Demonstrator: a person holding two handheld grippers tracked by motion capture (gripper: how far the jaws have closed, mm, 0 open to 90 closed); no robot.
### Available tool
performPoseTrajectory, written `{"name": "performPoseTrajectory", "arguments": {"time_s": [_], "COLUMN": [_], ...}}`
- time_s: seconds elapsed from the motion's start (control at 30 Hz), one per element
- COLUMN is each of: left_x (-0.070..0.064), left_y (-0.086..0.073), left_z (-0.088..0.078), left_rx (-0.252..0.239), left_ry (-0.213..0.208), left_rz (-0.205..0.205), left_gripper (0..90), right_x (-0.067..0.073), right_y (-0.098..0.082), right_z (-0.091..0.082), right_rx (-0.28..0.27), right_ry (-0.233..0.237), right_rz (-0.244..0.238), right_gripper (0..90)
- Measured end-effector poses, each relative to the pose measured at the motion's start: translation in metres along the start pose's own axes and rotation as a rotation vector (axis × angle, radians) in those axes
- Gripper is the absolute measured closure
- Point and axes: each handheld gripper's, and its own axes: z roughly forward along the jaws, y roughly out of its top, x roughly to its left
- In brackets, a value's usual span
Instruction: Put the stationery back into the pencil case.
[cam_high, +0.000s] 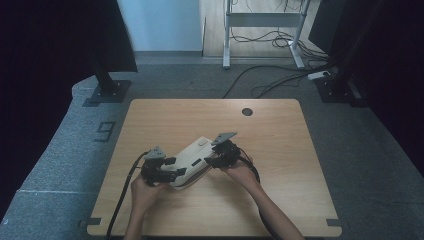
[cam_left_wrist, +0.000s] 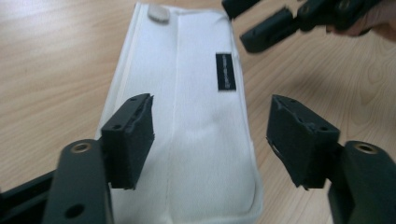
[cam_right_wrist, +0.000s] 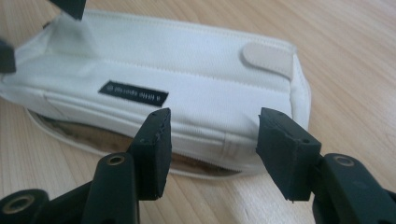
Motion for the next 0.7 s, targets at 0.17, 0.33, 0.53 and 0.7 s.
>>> {"name": "performPoseTrajectory", "arguments": {"time_s": [0.17, 0.33, 0.53, 0.7], "left_x": [0.005, 0.010, 0.007, 0.012], "left_y": [-0.013, -0.028, -0.045, -0.056], "left_z": [-0.009, -0.023, -0.031, -0.030], "left_rx": [0.006, -0.002, 0.077, 0.073], "left_ry": [0.016, 0.051, 0.139, 0.166], "left_rz": [-0.026, -0.044, 0.002, -0.018], "left_gripper": [27.9, 19.7, 15.5, 15.6], "right_x": [0.000, 0.001, -0.003, -0.004], "right_y": [0.006, 0.007, 0.003, 0.002], "right_z": [0.003, 0.012, 0.018, 0.019], "right_rx": [-0.020, -0.019, -0.014, -0.017], "right_ry": [-0.012, -0.021, -0.015, -0.018], "right_rz": [0.009, 0.011, 0.032, 0.031], "right_gripper": [40.7, 36.6, 31.8, 31.5]}}
